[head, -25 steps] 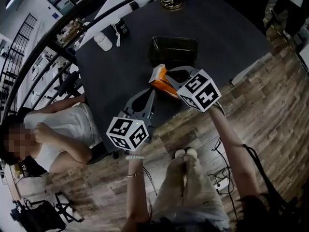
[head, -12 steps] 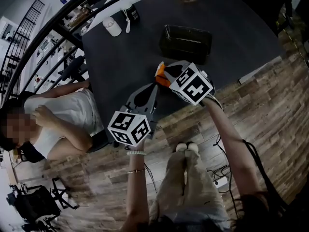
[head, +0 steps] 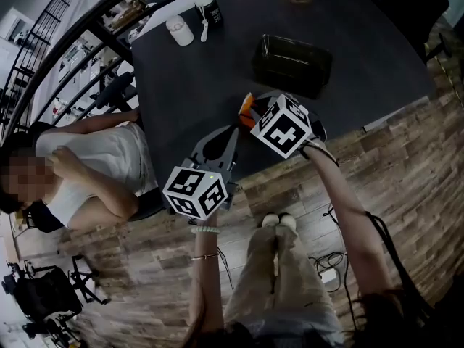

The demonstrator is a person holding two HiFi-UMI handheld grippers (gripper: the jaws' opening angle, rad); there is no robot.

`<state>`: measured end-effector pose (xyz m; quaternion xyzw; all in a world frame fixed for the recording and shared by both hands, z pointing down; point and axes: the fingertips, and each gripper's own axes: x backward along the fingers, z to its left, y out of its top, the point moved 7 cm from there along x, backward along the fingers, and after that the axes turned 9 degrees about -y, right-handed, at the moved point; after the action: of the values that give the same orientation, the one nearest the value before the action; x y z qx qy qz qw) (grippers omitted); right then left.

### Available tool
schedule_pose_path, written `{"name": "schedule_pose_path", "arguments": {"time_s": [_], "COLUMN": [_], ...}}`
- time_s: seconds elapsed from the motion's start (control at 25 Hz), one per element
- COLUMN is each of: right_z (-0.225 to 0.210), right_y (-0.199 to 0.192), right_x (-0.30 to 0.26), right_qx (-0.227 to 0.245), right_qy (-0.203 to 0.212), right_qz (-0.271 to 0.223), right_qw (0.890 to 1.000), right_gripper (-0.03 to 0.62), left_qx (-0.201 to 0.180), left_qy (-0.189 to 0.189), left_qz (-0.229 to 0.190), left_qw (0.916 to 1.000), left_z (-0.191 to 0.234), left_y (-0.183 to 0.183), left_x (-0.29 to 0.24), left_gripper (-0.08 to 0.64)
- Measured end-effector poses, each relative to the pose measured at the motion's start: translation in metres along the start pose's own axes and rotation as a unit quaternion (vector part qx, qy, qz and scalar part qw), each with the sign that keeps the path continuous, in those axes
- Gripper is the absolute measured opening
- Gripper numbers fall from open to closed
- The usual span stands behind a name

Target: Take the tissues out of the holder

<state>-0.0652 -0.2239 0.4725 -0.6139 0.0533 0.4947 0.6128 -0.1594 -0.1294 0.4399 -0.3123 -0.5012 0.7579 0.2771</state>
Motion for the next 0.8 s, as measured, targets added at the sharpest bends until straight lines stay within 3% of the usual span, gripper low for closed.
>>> {"name": "schedule_pose_path", "arguments": {"time_s": [0.12,0.44,0.6,0.8], "right_z": [-0.001,-0.012,-0.017,-0.016], "right_y": [0.002,0.006,0.010,0.015], "right_x": [0.000,0.025,0.054,0.100], "right_qx": [-0.010,-0.068,-0.142,-0.192], "right_qy": [-0.002,-0.013,0.011,0.010], "right_qz": [-0.007,-0.076,-0.143,-0.216], "right_qw": [1.000,0.995,0.980,0.957], "right_gripper": [0.077,0.077,0.074,0.021], "left_qx": [0.001,-0.010,-0.022,-0.043], "left_qy": [0.000,-0.003,-0.013,-0.030], "left_qz": [-0.001,-0.019,-0.034,-0.045], "left_qw": [1.0000,0.9998,0.9991,0.9976], "left_z": [0.002,-0.001,-0.008,-0.029], "left_y": [0.001,0.013,0.025,0.042], "left_x": [0.001,0.003,0.003,0.001], "left_gripper": [0.008,0.008,0.008,0.008]}}
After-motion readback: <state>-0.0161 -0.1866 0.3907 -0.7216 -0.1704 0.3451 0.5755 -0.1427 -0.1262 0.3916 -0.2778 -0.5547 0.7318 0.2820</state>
